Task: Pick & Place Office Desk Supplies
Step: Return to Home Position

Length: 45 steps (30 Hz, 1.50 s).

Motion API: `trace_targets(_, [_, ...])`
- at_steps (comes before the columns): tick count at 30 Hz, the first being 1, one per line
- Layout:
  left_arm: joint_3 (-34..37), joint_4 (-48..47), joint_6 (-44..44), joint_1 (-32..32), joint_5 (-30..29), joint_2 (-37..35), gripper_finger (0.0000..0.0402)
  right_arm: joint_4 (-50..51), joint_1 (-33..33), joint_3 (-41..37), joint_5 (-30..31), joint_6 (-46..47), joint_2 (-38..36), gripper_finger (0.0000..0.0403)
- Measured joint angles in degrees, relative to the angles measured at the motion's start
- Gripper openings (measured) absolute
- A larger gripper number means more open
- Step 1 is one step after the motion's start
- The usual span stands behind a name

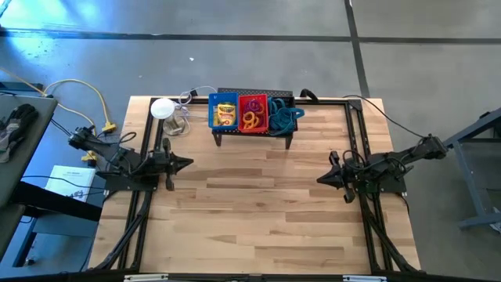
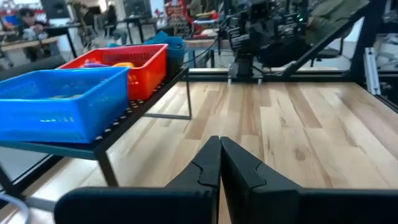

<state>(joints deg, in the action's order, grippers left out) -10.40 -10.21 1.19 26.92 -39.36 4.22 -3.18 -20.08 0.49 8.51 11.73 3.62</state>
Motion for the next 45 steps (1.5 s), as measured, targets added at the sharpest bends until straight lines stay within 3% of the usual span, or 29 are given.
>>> trace_targets(6, [6.52,5.47,-1.42,0.00,1.48,-3.72,0.0000,0.44,0.00,-0.02,-0.04,0.02,0.07,0.0002])
trace_targets(11, [7.48,8.34,-1.72,0.04,5.36,-3.34,0.0000,0.67,-0.01,-0.04,-0.13,0.57,0.12,0.0002])
trace_targets(17, [7.71,9.49,-1.78,0.00,5.55,-3.38,0.0000,0.94,-0.02,-0.04,-1.01,0.02,0.98,0.0002])
trace_targets(22, [8.03,12.44,-6.73,-0.25,14.28,-3.38,0.0000,0.95,-0.01,-0.07,-1.04,0.02,1.22,0.0002])
trace_targets(26, [8.40,12.79,-7.32,-1.52,16.47,-3.40,0.0000,0.96,-0.02,-0.09,-1.16,0.02,1.22,0.0002])
trace_targets(34, [9.78,13.36,-9.76,-9.87,32.34,-3.32,0.0000,0.98,0.00,-0.11,-1.18,0.02,1.22,0.0002])
trace_targets(38, [9.84,13.23,-7.40,-15.26,32.77,-3.38,0.0000,0.98,-0.02,-0.13,-1.18,0.02,1.22,0.0002])
trace_targets(41, [9.89,11.79,-3.97,-19.30,29.60,-3.24,0.0000,0.98,-0.02,-0.13,-1.18,0.02,1.22,0.0002])
trace_targets(45, [9.91,11.48,-0.89,-23.00,33.62,-3.25,0.0000,1.00,-0.01,-0.15,-1.20,0.02,1.22,0.0002])
